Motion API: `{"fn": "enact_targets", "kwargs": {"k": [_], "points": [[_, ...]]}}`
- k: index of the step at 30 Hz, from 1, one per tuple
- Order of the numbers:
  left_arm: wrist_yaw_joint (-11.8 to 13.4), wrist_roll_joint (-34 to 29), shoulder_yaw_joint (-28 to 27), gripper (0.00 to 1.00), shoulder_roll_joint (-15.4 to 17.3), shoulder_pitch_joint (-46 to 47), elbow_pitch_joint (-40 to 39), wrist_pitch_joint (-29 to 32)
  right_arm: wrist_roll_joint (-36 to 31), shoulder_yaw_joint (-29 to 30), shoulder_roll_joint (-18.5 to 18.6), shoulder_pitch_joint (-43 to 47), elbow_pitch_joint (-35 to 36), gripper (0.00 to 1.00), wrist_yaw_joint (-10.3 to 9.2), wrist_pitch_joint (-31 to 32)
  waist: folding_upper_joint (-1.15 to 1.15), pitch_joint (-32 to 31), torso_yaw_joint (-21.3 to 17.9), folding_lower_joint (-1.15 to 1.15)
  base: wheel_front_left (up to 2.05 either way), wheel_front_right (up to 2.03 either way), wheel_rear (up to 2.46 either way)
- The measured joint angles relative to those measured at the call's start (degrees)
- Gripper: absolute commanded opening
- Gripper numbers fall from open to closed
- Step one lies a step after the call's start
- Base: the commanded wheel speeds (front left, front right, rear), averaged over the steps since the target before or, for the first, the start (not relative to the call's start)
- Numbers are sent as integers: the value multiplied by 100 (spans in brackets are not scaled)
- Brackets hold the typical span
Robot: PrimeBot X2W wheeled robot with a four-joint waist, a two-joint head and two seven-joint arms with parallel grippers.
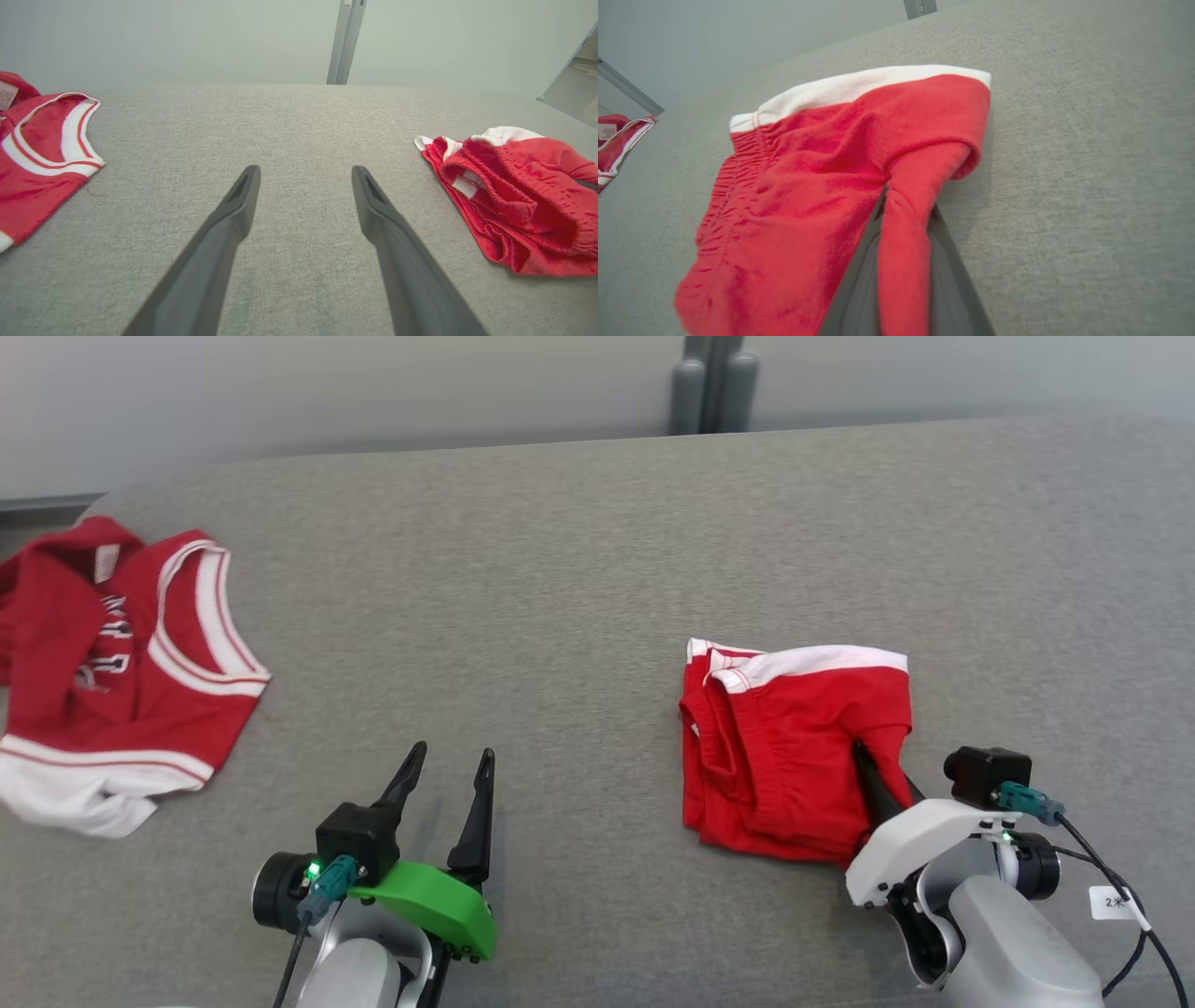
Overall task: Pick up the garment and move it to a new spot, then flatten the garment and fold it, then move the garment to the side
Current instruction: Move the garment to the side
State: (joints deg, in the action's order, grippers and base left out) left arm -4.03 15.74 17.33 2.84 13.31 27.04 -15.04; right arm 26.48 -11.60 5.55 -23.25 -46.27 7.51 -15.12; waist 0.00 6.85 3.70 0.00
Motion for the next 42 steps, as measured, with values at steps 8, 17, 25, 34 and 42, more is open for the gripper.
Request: {"fn": "enact_targets", "kwargs": {"k": [8, 17, 25, 34, 42], "points": [[-32, -42, 121, 100, -2, 27, -62, 0, 23, -293, -89, 71, -10, 0, 1, 0, 0, -30, -1061, 0, 0, 0, 0], [-111, -166, 280, 100, -10, 231, -489, -1, 171, -745, -162, 74, 133, 0, 0, 0, 0, 35, -2129, 0, 0, 0, 0], [-205, -497, 337, 100, -14, 428, -755, -1, 45, -742, -99, -261, 322, 0, 0, 0, 0, 419, -2511, 0, 0, 0, 0], [-280, -947, 414, 100, -12, 854, -1043, -1, -520, -466, 424, -1764, 339, 0, 0, 0, 0, 1186, -2402, 0, 0, 0, 0], [-310, -1211, 490, 100, 34, 1217, -1303, 0, -1121, 408, 1256, -3092, -742, 0, 2, 0, 0, 2160, -1939, 0, 0, 0, 0]]}}
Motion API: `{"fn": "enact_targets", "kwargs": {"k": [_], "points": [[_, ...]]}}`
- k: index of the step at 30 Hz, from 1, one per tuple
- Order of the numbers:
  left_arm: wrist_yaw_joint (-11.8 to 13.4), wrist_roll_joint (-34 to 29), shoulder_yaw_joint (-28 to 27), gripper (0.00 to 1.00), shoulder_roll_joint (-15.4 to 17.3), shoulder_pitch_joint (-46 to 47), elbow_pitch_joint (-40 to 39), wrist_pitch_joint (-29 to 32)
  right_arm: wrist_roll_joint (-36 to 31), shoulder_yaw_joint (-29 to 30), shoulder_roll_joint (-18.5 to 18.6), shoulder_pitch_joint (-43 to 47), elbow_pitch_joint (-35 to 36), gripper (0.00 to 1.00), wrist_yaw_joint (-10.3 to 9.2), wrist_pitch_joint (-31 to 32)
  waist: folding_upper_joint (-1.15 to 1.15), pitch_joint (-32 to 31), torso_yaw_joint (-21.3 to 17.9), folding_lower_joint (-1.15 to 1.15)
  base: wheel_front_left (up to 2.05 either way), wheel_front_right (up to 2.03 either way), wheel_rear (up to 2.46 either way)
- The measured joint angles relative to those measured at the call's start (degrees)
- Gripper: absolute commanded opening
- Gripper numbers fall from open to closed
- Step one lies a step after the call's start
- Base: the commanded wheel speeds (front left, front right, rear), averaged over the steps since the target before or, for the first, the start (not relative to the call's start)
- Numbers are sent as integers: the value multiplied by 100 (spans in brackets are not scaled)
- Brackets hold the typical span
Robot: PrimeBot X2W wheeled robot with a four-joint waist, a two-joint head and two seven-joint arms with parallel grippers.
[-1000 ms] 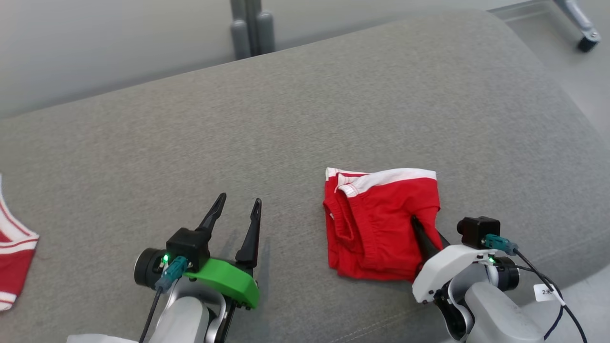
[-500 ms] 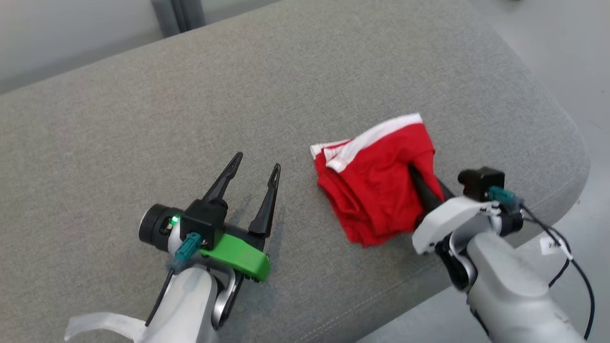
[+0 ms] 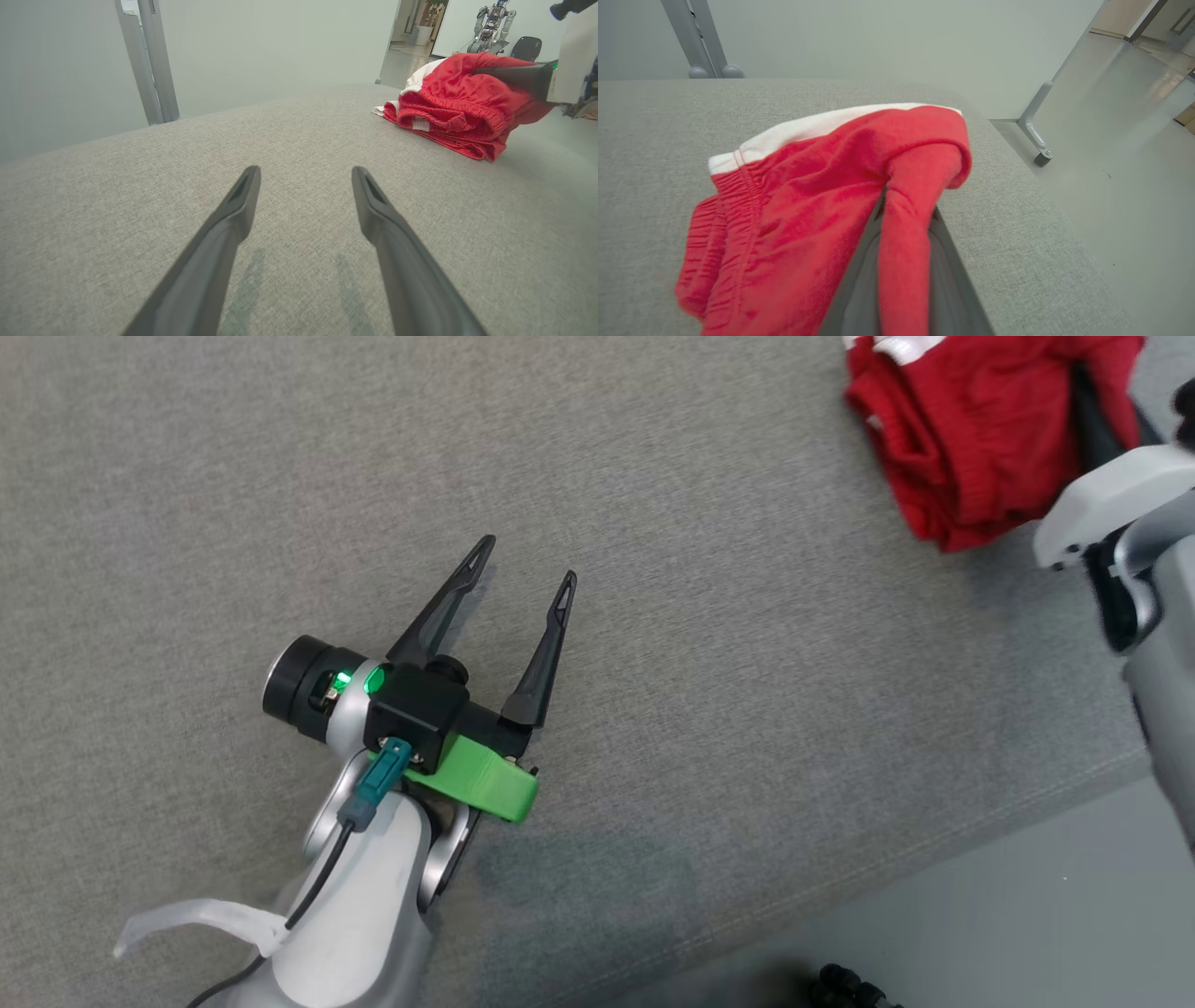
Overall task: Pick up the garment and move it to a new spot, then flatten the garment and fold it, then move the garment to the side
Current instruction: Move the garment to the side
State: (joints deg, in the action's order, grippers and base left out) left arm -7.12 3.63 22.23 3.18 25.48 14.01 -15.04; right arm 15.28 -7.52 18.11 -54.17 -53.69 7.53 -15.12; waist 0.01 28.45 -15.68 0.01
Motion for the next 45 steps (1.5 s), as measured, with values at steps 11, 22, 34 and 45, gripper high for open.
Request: {"fn": "enact_targets", "kwargs": {"k": [11, 22, 34, 45], "points": [[-22, -71, -11, 100, 110, 22, -336, -15, -1240, 1601, 698, -586, -745, 14, 0, 0, 0, 637, 637, 0, 0, 0, 0], [-25, -20, -48, 100, 77, -21, -283, -14, -3485, 3833, 727, -388, -364, 100, 0, 0, 0, 543, 902, 0, 0, 0, 0], [40, 105, -369, 100, -9, -296, -116, -9, -2726, 2549, -270, 396, 1046, 100, 0, 0, 0, -110, 1103, 0, 0, 0, 0], [220, 274, -1110, 100, -25, -852, 249, -10, -1215, 857, -757, 2036, 1926, 100, 0, 0, 0, -1039, 1371, -1, 0, 0, 0]]}}
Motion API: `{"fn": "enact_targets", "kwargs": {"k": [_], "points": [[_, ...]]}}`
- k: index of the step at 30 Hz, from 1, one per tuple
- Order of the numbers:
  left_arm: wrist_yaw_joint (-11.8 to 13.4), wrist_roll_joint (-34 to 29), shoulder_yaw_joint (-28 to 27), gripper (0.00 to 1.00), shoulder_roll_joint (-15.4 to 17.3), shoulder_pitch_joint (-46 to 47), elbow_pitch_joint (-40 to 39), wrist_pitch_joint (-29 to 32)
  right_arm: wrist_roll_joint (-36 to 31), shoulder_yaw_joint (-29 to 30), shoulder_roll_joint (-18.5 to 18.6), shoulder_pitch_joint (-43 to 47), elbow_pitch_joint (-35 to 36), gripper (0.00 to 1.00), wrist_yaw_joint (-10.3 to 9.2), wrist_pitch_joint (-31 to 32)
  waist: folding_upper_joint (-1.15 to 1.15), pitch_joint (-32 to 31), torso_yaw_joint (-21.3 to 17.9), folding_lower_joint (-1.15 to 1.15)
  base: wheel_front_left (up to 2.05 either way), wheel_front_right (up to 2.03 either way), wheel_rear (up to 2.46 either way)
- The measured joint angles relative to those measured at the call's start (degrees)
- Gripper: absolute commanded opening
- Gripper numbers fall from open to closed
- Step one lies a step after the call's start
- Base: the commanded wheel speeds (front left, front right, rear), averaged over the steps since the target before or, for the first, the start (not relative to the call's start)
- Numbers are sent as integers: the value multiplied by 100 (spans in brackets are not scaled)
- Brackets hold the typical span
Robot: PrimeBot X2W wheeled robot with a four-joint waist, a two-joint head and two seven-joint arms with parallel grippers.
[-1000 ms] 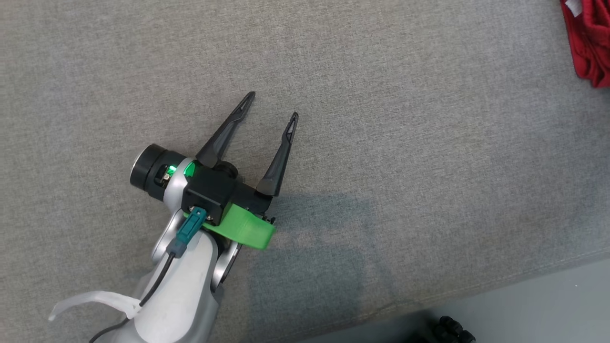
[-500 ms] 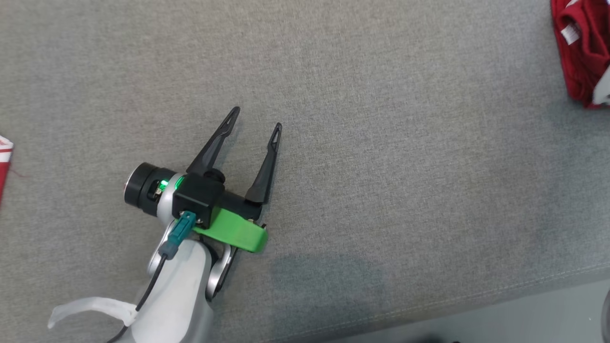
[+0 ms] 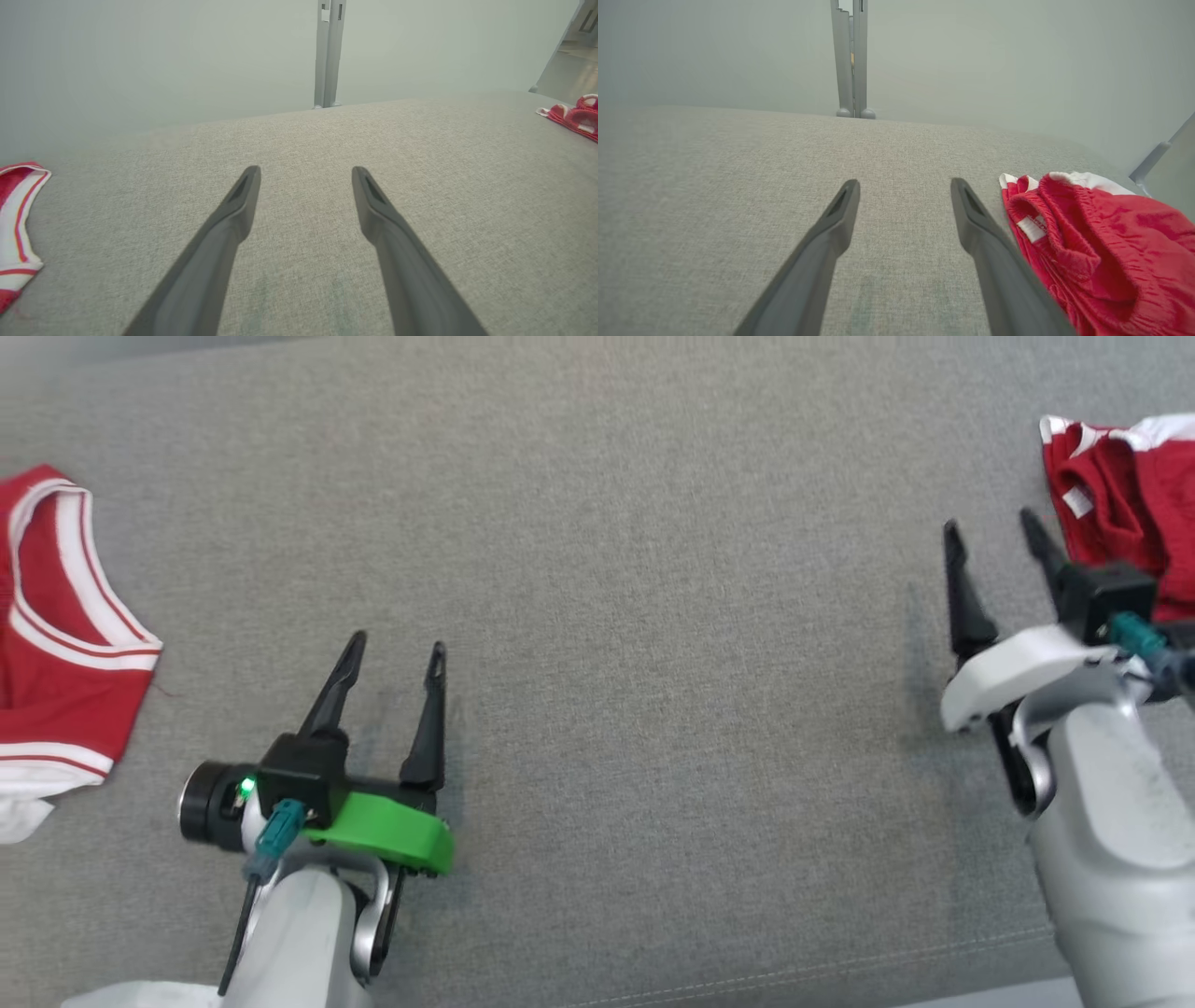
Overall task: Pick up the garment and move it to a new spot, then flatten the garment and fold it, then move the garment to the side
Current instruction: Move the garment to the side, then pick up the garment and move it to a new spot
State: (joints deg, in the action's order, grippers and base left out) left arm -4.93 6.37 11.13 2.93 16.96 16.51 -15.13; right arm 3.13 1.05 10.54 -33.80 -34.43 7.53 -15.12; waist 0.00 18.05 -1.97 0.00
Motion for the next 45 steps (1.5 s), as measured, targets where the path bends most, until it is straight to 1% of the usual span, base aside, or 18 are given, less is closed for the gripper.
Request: {"fn": "enact_targets", "kwargs": {"k": [6, 11, 16, 21, 29, 35, 45], "points": [[124, 111, -345, 100, -3, -308, 229, 1, 255, -376, -232, 687, 288, 100, 0, 0, 0, -422, 154, 0, 0, 0, 0], [233, 231, -615, 100, -4, -488, 357, 1, 368, -283, -360, 1128, 430, 100, 0, 0, 0, -750, 274, 0, 0, 0, 0], [297, 289, -793, 100, -7, -728, 571, 1, 369, -204, -549, 1568, 530, 100, 0, 0, 0, -1085, 365, 0, 0, 0, 0], [318, 305, -946, 100, -7, -895, 746, 1, 319, -215, -619, 2022, 633, 100, 0, 0, 0, -1401, 447, 0, 0, 0, 0], [310, 290, -1093, 100, -7, -1070, 985, 1, 307, -234, -730, 2241, 887, 100, 0, 0, 0, -1734, 527, 0, 0, 0, 0], [298, 368, -1058, 100, -8, -1171, 1152, 1, 279, -190, -753, 2453, 982, 100, 0, 0, 0, -1878, 566, 0, 0, 0, 0], [320, 393, -1026, 100, -8, -1173, 1132, 1, 278, -255, -764, 2497, 1045, 100, 0, 0, 0, -1877, 649, 0, 0, 0, 0]]}}
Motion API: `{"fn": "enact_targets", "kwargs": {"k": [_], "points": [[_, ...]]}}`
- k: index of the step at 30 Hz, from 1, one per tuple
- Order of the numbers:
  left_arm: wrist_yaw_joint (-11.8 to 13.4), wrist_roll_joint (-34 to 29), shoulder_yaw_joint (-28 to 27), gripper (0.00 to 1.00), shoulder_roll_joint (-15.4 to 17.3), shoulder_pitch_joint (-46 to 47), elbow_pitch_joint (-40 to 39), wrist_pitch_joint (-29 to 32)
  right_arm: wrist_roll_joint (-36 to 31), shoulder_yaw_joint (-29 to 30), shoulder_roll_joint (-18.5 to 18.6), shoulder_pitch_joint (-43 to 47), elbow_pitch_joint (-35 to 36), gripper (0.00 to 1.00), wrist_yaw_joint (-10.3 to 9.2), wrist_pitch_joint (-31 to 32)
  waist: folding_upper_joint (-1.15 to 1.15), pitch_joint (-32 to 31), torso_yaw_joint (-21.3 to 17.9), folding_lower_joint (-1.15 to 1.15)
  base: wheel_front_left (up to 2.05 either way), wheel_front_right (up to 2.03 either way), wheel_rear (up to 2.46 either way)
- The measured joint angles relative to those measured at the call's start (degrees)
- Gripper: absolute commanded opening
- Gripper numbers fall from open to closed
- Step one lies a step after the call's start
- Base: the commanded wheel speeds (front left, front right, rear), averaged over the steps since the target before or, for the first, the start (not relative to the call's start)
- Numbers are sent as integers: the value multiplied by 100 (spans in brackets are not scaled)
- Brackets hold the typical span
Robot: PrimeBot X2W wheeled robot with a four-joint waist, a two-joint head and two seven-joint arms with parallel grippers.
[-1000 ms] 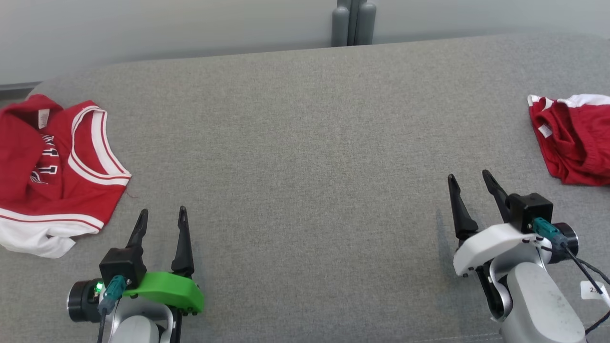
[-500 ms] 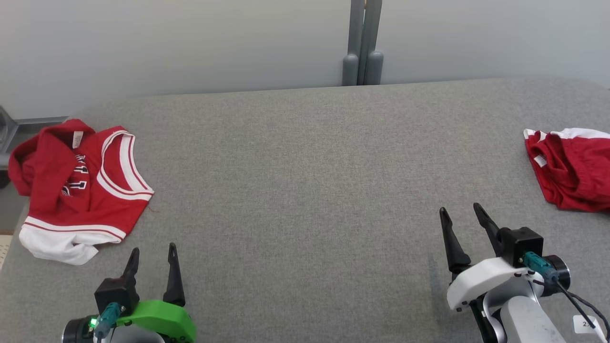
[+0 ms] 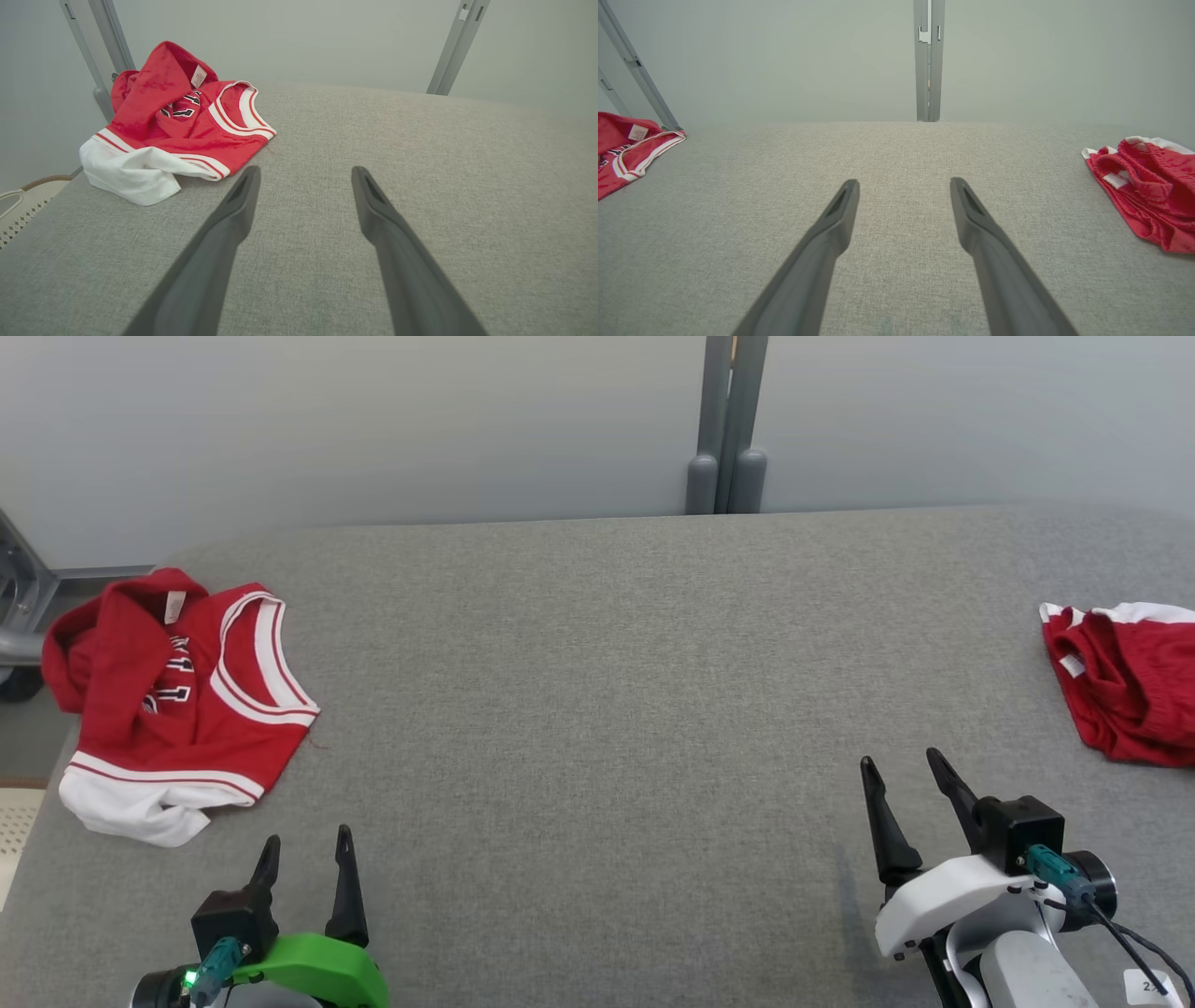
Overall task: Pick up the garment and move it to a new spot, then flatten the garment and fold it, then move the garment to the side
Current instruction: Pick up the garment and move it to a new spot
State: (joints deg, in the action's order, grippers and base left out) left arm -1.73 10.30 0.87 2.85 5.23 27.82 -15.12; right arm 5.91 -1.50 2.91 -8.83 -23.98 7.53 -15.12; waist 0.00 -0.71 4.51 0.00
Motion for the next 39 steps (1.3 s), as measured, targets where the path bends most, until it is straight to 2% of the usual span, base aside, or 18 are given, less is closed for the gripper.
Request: {"fn": "enact_targets", "kwargs": {"k": [9, 28, 34, 38, 39], "points": [[54, 193, -23, 100, -3, 14, 77, 0, 25, -165, -8, -6, -10, 100, 0, 0, 0, 89, 525, 0, 0, 0, 0], [40, 379, -334, 100, 3, -30, 248, 0, -56, -760, -16, -270, -291, 100, 0, 0, 0, 326, 2387, 0, 0, 0, 0], [-37, 393, -298, 100, 3, -71, 354, 0, -66, -853, -16, -309, -360, 100, 0, 0, 0, 408, 2583, 0, 0, 0, 0], [-148, 443, -358, 100, 1, 98, 650, 0, -68, -838, 4, -307, -360, 100, 0, 0, 0, 438, 2528, 0, 0, 0, 0], [-255, 423, -407, 100, 4, 328, 867, 0, -93, -850, 53, -311, -367, 100, 0, 0, 0, 487, 2470, 0, 0, 0, 0]]}}
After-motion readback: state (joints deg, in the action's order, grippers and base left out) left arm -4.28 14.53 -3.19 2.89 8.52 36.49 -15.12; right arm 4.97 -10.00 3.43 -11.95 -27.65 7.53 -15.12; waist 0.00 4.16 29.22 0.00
